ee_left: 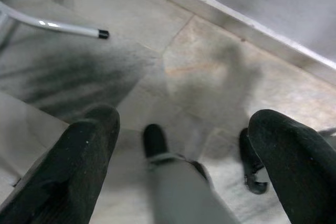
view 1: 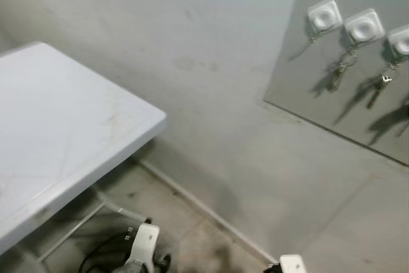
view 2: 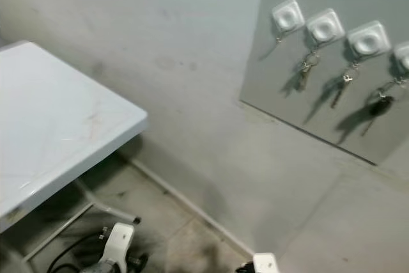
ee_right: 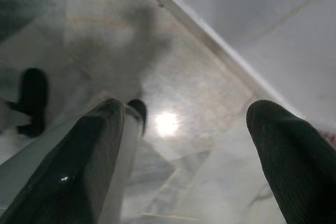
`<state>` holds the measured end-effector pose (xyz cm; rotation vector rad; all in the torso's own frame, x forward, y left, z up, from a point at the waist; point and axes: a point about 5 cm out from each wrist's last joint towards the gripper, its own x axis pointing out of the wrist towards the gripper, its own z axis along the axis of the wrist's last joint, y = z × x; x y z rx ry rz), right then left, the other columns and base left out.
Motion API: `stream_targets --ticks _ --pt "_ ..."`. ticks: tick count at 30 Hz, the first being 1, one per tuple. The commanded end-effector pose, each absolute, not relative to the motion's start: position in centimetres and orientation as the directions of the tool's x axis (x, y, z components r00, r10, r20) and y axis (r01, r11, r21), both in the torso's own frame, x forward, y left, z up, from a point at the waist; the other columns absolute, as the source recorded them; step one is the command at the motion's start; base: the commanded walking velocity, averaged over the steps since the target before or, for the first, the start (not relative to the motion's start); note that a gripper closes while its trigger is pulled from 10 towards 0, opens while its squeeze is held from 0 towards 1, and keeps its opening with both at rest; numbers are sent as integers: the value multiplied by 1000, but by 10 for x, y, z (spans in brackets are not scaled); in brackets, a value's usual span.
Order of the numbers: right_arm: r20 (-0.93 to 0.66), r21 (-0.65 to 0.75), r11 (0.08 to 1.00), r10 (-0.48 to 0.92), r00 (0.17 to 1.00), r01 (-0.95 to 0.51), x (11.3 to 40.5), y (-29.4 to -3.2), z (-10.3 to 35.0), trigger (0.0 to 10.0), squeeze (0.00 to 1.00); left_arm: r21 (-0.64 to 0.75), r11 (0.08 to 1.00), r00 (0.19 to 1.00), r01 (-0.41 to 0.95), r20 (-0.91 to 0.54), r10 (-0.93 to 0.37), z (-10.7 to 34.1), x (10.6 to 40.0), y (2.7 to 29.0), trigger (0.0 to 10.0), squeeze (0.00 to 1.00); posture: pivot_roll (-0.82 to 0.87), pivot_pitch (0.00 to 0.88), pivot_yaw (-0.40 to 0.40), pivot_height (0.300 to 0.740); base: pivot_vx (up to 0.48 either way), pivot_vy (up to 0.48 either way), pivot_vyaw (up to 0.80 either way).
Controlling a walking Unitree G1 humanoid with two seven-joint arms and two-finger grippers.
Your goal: Hang keys on a hook
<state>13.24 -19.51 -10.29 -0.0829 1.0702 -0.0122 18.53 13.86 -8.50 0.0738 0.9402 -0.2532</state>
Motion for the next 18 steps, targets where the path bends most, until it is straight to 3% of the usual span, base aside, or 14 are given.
stream_targets --ticks 1,18 --pt "-872 -55 998 -31 488 -33 137 -188 -102 10000 0 -35 969 545 245 -822 -167 -87 181 147 10000 0 -17 0 -48 740 0 0 800" --pt "-873 -60 997 -34 487 -38 136 -188 -102 10000 0 -33 966 539 258 -824 -172 -87 181 145 10000 0 -24 0 -43 740 0 0 800"
